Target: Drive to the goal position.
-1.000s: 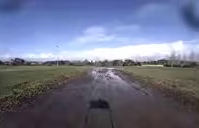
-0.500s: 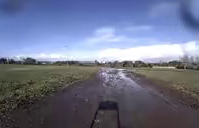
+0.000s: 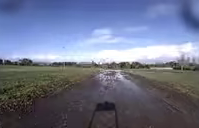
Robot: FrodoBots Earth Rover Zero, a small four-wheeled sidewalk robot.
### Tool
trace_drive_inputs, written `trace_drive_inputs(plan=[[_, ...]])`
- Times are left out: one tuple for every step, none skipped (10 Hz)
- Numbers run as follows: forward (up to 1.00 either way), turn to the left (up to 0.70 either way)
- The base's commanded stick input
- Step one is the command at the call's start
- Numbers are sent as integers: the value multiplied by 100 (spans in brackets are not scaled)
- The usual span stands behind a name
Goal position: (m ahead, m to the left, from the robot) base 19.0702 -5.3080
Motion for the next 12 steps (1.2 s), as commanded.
trace_drive_inputs(plan=[[70, 0], [70, 0], [70, 0], [70, 0], [70, 0], [70, 0], [70, 0], [70, 0], [70, 0], [70, -12], [70, -24], [70, -2]])
